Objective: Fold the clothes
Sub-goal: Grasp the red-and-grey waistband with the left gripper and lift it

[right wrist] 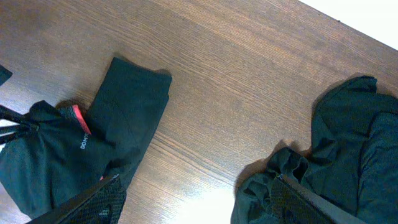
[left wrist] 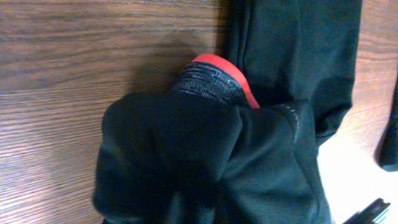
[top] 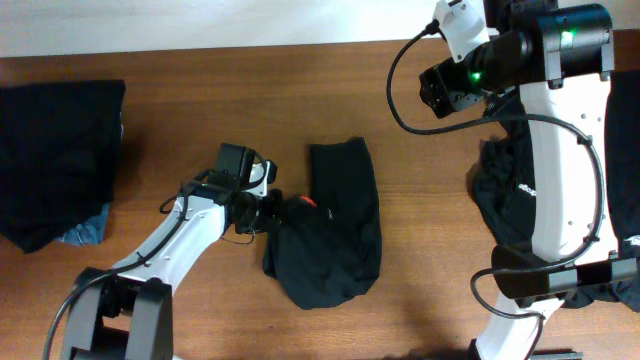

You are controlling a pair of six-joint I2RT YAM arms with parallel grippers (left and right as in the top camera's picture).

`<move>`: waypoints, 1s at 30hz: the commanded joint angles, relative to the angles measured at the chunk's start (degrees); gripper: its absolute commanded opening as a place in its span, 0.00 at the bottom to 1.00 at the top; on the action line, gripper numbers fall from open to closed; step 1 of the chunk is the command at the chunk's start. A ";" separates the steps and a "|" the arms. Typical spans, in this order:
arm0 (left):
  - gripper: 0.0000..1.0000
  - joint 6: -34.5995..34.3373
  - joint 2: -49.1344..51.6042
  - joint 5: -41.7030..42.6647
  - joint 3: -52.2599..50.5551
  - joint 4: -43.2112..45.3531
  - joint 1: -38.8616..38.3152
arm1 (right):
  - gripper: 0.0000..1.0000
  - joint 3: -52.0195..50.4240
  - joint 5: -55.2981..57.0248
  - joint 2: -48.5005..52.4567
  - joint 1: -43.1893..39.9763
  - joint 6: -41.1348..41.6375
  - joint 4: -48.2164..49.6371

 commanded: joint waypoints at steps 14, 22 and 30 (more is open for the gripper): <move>0.00 17.70 -1.07 -5.66 48.11 -30.53 0.02 | 0.79 -0.09 -0.42 0.22 -0.28 0.46 0.17; 0.99 17.68 -0.20 -24.76 45.64 -52.24 0.02 | 0.80 -0.09 -0.33 0.22 -0.28 0.48 0.48; 0.99 17.68 0.04 -18.47 45.59 -44.52 0.02 | 0.80 -0.09 -0.33 0.22 -0.28 0.46 0.39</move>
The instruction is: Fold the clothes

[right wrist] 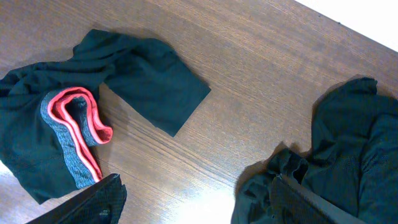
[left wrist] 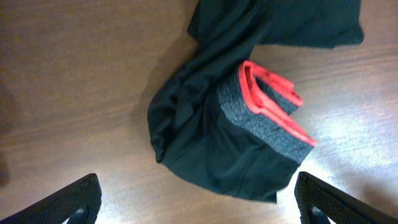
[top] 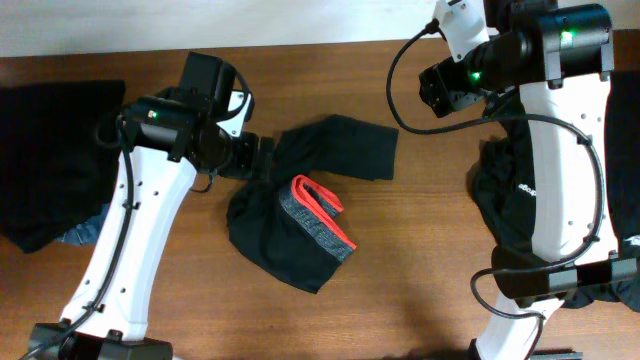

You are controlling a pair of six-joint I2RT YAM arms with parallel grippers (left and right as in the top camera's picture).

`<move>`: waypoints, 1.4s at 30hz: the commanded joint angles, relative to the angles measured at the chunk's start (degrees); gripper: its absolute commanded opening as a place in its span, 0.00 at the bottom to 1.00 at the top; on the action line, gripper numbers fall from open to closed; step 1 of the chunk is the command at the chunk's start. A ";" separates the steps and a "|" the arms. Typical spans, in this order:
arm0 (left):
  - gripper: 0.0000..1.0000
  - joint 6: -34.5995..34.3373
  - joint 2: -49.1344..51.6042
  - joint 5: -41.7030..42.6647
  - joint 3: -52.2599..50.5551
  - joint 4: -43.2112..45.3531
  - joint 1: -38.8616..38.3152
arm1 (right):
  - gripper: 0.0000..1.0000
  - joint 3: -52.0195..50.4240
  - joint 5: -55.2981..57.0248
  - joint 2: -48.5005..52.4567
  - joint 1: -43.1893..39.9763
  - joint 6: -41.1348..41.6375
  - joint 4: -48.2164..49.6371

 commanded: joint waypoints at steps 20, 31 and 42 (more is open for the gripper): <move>0.99 -22.88 22.82 12.85 -6.84 9.25 -10.58 | 0.84 -0.04 -3.39 0.28 -10.12 2.16 0.92; 0.98 -27.52 28.83 3.82 -6.95 16.15 -10.86 | 0.85 -0.44 -3.37 0.33 -10.40 2.14 0.98; 0.18 -27.43 28.83 2.82 -6.95 15.52 -10.84 | 0.85 -0.44 -3.37 0.33 -10.40 2.14 1.07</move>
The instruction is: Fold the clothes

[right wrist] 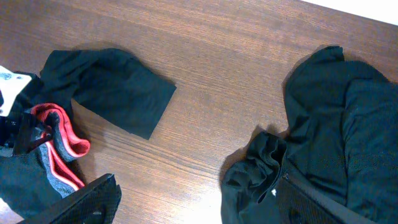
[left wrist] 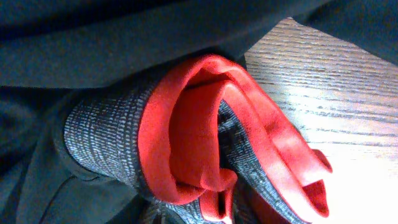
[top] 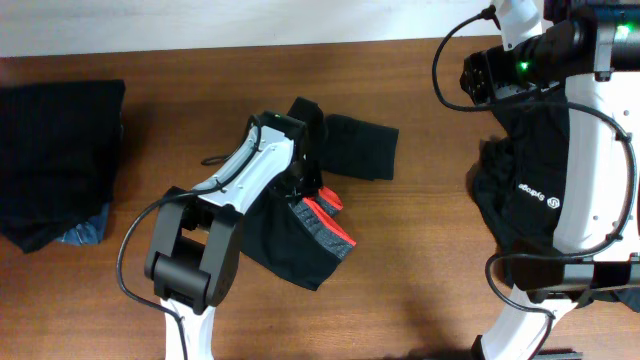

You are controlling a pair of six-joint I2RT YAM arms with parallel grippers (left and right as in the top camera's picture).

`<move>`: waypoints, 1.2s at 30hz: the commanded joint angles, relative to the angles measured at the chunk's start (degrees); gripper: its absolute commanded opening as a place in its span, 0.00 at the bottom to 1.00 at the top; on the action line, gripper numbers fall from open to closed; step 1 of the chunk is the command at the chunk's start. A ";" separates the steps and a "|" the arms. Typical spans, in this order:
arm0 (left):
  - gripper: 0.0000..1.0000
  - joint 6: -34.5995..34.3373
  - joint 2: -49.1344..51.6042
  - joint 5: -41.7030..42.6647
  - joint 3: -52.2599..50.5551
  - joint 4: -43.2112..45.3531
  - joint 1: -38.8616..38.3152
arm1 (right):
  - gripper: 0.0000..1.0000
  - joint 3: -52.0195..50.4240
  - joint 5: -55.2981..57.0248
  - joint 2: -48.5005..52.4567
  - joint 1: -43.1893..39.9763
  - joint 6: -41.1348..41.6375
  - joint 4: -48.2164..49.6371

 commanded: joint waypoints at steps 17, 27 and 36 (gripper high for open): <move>0.00 6.99 -12.24 -22.05 18.25 -21.07 4.85 | 0.84 -0.57 -2.78 0.37 -3.10 1.92 0.22; 0.00 9.22 -23.34 -22.34 18.78 -21.59 25.62 | 0.85 -8.02 -11.87 7.21 -0.33 1.90 1.18; 0.00 9.25 -22.82 -22.16 18.64 -20.48 26.43 | 0.95 -30.01 -14.82 13.29 6.58 4.04 17.70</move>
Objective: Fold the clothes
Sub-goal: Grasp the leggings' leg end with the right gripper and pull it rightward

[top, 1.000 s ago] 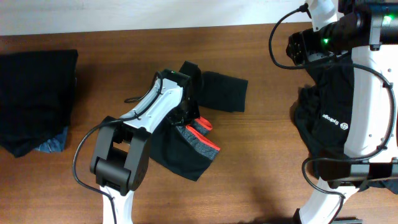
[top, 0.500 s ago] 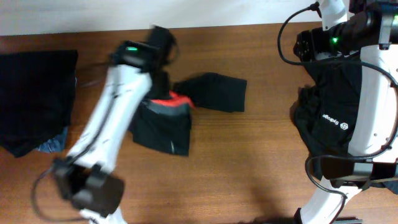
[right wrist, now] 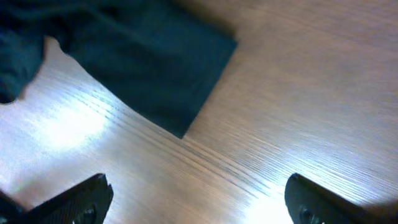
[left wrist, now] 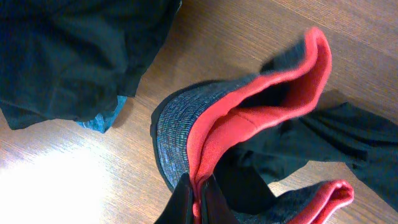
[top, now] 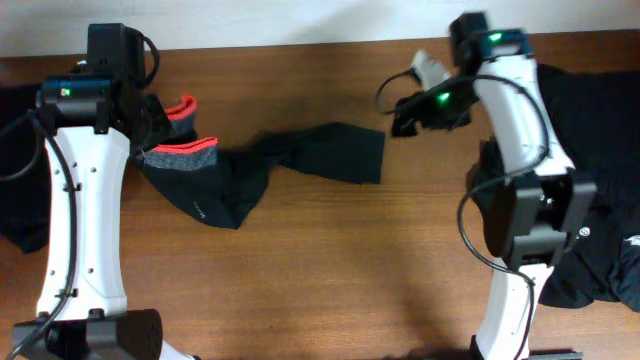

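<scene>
Black leggings (top: pixel 300 155) with a grey and red waistband (top: pixel 180 150) lie stretched across the table from left to right. My left gripper (top: pixel 160 118) at the far left is shut on the red edge of the waistband (left wrist: pixel 249 106), holding it raised; its fingers (left wrist: pixel 186 199) pinch the fabric at the bottom of the wrist view. My right gripper (top: pixel 398 118) hangs open just right of the leg end (right wrist: pixel 155 68), with nothing between its fingertips (right wrist: pixel 81 199).
A dark pile of clothes (top: pixel 15 190) with a bit of blue cloth (left wrist: pixel 99 121) lies at the left edge. Another heap of black clothes (top: pixel 590 130) fills the right side, behind the right arm.
My left gripper was down at the waistband mid-table; now it is at the far left, shut on the waistband, and the leggings are stretched out. My right gripper has moved left to the leg end.
First my left gripper was at the bunched leggings mid-table. Then it stood open above them, with the waistband exposed. Then it was down against the waistband. Now it grips the waistband at the far left, the leggings lie spread out, and the right gripper is near the leg end.
</scene>
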You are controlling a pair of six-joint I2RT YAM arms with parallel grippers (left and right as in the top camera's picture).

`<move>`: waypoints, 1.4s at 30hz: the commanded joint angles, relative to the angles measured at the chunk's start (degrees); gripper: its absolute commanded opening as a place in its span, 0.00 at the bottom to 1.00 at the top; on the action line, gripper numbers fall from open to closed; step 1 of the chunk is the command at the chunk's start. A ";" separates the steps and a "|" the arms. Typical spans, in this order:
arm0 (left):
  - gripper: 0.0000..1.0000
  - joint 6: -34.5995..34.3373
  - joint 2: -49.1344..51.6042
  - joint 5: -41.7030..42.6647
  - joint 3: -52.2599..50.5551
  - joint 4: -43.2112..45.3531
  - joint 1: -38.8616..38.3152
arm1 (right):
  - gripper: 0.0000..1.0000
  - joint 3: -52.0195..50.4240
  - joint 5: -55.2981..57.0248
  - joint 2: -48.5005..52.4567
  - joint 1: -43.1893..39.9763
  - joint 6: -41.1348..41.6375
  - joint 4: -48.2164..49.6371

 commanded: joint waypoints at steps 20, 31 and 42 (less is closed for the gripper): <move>0.01 0.94 0.20 0.02 0.46 -0.02 0.15 | 1.00 -18.36 -1.14 5.62 10.75 9.16 22.56; 0.01 0.92 0.20 0.02 0.46 0.00 0.15 | 0.99 -18.84 3.45 7.72 13.88 10.10 20.59; 0.01 0.94 0.20 0.00 0.46 -0.02 0.15 | 0.10 -19.02 7.76 9.46 17.68 13.14 21.62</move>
